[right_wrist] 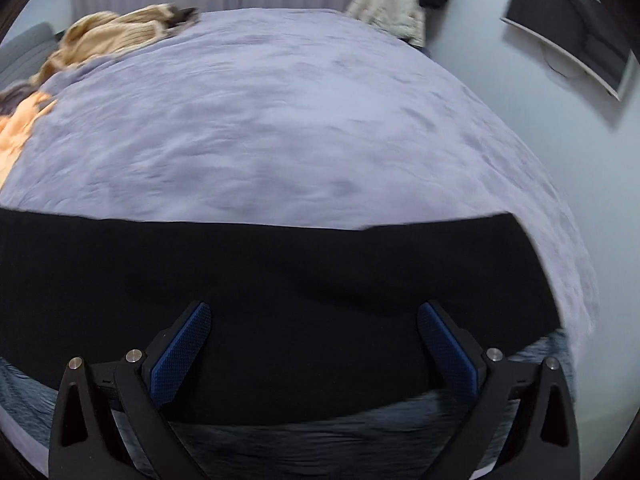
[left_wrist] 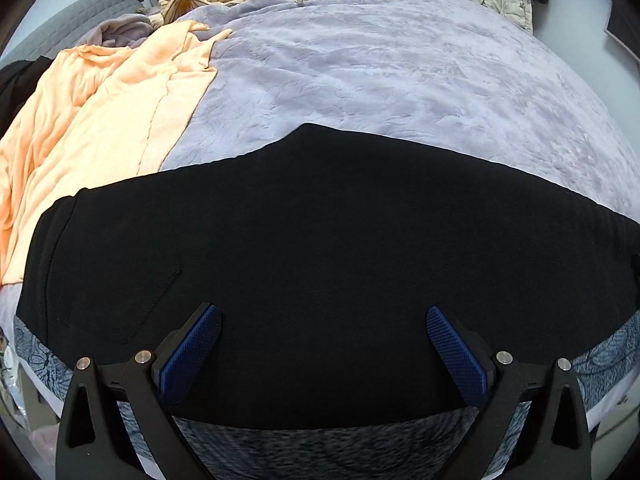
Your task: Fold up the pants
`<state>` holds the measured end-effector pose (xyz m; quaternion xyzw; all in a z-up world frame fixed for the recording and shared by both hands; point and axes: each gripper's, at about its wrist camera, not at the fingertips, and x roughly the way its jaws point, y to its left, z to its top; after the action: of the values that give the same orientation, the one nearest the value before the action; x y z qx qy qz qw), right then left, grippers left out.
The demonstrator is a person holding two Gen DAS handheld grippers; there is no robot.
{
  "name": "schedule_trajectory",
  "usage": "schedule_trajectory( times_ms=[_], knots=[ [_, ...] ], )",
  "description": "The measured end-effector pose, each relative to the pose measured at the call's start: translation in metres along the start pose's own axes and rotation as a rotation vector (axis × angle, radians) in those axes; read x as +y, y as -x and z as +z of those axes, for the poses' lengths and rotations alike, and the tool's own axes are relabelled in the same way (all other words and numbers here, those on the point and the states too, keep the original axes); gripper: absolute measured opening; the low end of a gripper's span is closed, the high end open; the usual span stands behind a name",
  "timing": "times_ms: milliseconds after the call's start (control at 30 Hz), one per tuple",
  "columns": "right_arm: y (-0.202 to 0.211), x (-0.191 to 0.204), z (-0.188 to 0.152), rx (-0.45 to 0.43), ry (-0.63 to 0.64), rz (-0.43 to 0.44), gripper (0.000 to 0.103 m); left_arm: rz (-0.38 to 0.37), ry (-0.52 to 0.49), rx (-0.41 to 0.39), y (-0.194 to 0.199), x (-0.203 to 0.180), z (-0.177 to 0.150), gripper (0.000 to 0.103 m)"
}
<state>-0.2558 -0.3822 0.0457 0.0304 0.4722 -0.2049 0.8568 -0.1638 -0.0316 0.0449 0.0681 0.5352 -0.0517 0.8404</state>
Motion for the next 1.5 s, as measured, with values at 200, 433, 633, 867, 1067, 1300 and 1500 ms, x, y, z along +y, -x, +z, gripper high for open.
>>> schedule_trajectory(
  times_ms=[200, 433, 633, 867, 1067, 1300, 1500],
  knots=[
    [0.038, -0.024, -0.01, -0.041, 0.021, -0.105, 0.103, -0.02, -0.038, -0.041, 0.024, -0.005, -0.008, 0.103],
    [0.078, 0.112, -0.044, -0.067, 0.261, 0.341, 0.103, -0.092, -0.274, -0.058, 0.038, -0.066, -0.036, 0.103],
    [0.06, 0.119, -0.072, -0.049, 0.326, 0.325, 0.103, -0.146, -0.179, 0.003, 0.024, -0.039, -0.045, 0.103],
    [0.055, 0.099, -0.066, -0.034, 0.302, 0.312, 0.103, -0.124, -0.178, 0.011, 0.019, -0.046, -0.045, 0.103],
    [0.056, 0.093, -0.067, -0.026, 0.286, 0.302, 0.103, -0.098, -0.158, 0.02, 0.024, -0.026, -0.034, 0.103],
    [0.063, 0.097, -0.051, 0.004, 0.253, 0.287, 0.103, 0.116, -0.024, -0.106, 0.054, 0.055, -0.002, 0.103],
    [0.057, 0.13, -0.012, -0.016, 0.145, 0.36, 0.103, 0.323, 0.216, -0.037, 0.011, 0.158, 0.031, 0.103]
  ],
)
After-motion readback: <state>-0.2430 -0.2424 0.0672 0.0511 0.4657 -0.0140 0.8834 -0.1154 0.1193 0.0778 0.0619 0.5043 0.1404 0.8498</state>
